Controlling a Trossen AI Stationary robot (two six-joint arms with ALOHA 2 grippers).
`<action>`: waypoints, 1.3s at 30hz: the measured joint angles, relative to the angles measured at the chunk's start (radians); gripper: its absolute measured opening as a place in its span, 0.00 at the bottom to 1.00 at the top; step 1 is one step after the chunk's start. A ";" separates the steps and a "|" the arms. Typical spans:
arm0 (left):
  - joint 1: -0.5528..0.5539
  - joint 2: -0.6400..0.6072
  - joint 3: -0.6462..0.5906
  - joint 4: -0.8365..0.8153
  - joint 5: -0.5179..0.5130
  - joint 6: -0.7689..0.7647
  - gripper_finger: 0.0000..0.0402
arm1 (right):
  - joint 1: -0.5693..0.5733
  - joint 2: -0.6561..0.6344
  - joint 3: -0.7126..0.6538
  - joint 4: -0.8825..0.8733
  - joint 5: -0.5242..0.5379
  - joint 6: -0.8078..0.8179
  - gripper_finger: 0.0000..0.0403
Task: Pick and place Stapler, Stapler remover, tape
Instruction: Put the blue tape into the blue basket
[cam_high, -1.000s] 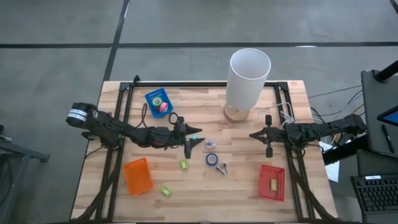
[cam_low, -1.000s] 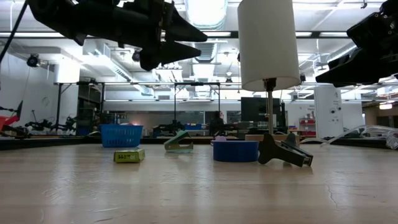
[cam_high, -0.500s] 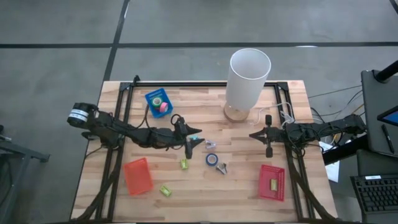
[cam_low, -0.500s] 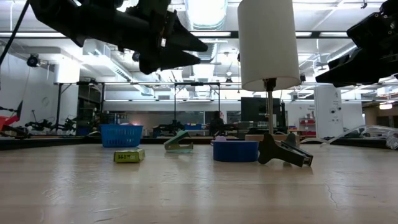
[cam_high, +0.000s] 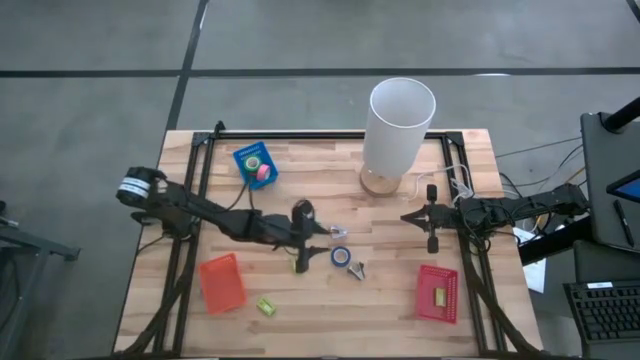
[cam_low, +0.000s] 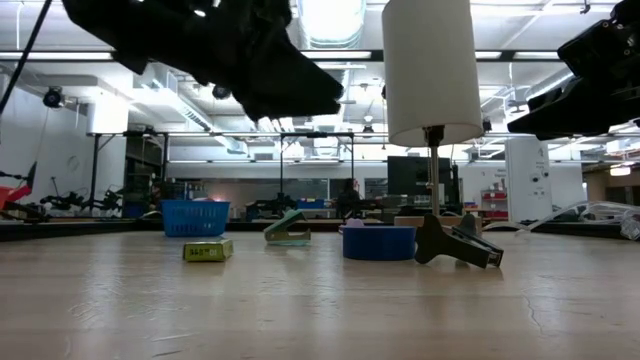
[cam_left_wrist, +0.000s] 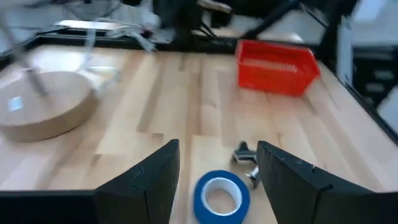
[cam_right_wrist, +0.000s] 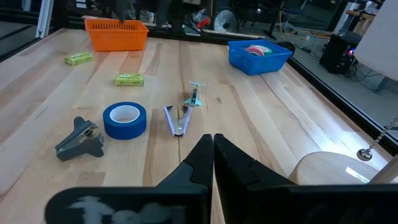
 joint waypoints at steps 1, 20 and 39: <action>-0.001 0.024 0.013 -0.002 0.020 0.011 0.54 | 0.000 0.000 0.000 -0.001 0.000 0.000 0.02; -0.007 0.370 0.331 -0.333 0.131 0.001 0.54 | 0.000 0.000 0.000 -0.001 0.000 0.000 0.02; -0.010 0.386 0.330 -0.378 0.120 0.003 0.32 | 0.000 0.000 0.000 0.000 0.000 0.000 0.02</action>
